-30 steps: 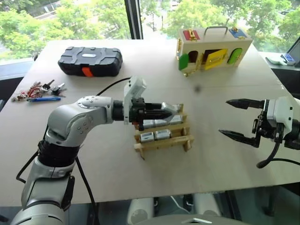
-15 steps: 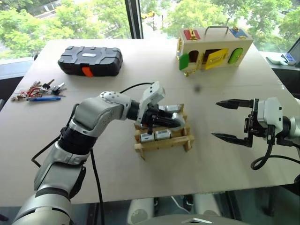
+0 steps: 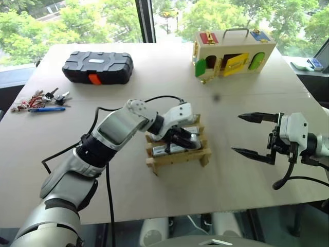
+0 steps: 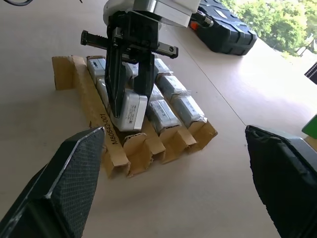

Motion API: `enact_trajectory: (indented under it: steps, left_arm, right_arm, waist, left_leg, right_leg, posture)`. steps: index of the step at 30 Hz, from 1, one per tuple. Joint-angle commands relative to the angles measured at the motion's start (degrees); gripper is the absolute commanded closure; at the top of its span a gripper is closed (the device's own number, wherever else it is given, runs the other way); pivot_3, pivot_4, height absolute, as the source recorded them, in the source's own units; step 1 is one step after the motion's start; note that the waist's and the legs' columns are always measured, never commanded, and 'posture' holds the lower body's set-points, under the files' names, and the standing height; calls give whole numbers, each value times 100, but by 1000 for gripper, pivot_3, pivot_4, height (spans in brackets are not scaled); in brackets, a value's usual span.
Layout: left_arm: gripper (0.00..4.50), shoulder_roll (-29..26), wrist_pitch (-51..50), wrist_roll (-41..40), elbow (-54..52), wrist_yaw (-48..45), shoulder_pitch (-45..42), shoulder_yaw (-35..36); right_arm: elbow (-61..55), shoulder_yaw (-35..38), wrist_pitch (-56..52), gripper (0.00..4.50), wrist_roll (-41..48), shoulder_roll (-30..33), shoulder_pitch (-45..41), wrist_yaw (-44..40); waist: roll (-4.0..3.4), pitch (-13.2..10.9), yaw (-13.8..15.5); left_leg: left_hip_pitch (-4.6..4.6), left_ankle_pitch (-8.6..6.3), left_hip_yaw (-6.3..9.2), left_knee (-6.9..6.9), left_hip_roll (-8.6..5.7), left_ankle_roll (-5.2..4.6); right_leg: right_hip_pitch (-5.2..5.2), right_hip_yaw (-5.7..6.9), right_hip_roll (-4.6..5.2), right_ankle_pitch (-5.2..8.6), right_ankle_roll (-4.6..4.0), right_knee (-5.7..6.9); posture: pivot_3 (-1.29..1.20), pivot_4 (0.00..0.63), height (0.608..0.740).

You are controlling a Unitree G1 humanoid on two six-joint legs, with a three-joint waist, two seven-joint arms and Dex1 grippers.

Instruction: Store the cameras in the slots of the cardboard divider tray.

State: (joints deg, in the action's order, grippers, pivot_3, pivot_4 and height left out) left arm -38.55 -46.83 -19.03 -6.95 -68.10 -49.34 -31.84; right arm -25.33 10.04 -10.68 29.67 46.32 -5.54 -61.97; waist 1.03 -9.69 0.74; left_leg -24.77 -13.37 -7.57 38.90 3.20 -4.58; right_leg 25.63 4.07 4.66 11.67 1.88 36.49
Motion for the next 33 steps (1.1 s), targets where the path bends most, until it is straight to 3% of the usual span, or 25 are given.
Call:
enact_trajectory:
  steps: [1, 12, 13, 15, 19, 22, 28, 33]
  left_arm:
    - [3763, -32, 71, 300, -71, 53, 36, -52]
    - [3763, -120, 302, 658, -23, 44, 292, -143]
    - [2735, -119, 310, 641, -49, 49, 314, -99]
    - [2096, -52, 175, 484, -203, 114, 343, 138]
    - [27, 30, -599, -389, -663, 187, 324, 1128]
    - [27, 115, -1419, -1372, -571, 312, 169, 2390]
    - [27, 776, -641, -1904, -517, 1734, 827, 4802]
    - [27, 772, -317, -2027, -1199, 2178, 2334, 5569]
  right_arm:
    - [-269, 165, 155, 0, 29, -24, 71, 80]
    - [-312, 205, 238, 0, 35, 6, 262, 141]
    - [-319, 205, 236, 0, 38, 5, 272, 148]
    - [-325, 221, 231, 0, 57, 6, 308, 147]
    - [-401, 323, 139, 0, 122, -12, 477, 242]
    - [-582, 438, -46, 0, 121, -76, 675, 555]
    - [-586, 506, -798, 0, 76, -409, 694, 1660]
    - [-647, 429, -636, 0, -389, -666, 912, 2092]
  waist:
    - [0, 0, 2]
    - [-2, 3, -2]
    - [-3, 4, -4]
    - [-3, 4, 3]
    - [-2, 2, 9]
    - [-1, 1, 8]
    - [-3, 3, -18]
    - [-4, 3, -9]
  left_leg:
    - [0, 0, 0, 0, 0, 0]
    - [7, 0, -3, 5, 1, 0]
    - [8, 0, -3, 6, 1, 0]
    - [9, 0, -4, 7, 2, 0]
    - [2, 0, -1, 19, 4, 0]
    - [-2, 0, 1, 22, 4, -1]
    - [7, 1, 0, 22, 3, 1]
    - [8, 2, -5, 20, 3, 6]
  right_leg:
    - [0, 0, -1, 0, 0, 1]
    - [-2, -9, -3, 1, 1, 8]
    - [-2, -10, -3, 1, 1, 10]
    - [-1, -12, -4, 1, 1, 12]
    - [-1, -10, -3, 2, 2, 15]
    - [0, -9, 0, 2, 4, 16]
    - [-5, -12, 2, 1, 4, 22]
    - [-4, -13, 1, -5, -5, 25]
  posture:
    - [0, 150, 740]
    - [0, 150, 740]
    - [0, 150, 740]
    - [0, 150, 740]
    - [0, 150, 740]
    - [0, 150, 740]
    - [0, 150, 740]
    - [0, 150, 740]
